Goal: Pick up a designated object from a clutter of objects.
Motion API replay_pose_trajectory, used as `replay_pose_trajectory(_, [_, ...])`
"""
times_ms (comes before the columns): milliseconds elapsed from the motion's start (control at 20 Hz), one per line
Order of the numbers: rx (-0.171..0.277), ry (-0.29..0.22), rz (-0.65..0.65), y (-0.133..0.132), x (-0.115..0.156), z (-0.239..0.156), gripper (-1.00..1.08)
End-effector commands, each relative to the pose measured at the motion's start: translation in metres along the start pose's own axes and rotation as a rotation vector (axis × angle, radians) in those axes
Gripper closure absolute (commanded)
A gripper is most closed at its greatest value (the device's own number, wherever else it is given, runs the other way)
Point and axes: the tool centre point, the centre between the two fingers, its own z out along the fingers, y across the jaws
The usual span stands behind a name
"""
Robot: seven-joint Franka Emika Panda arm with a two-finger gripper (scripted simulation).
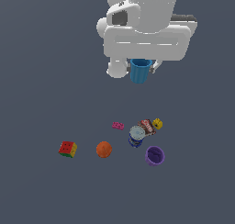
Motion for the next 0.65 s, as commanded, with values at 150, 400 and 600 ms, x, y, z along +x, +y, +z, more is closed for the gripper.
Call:
replay_pose_trajectory(150, [0.000,0.000,0.000,-0.008,0.008,-0.020,1.08])
replay_pose_trajectory(400, [0.000,0.000,0.000,-0.011,0.012,-0.029,1.08])
replay_pose_trajectory(600, [0.000,0.000,0.000,-0.011,0.013,-0.030,1.08])
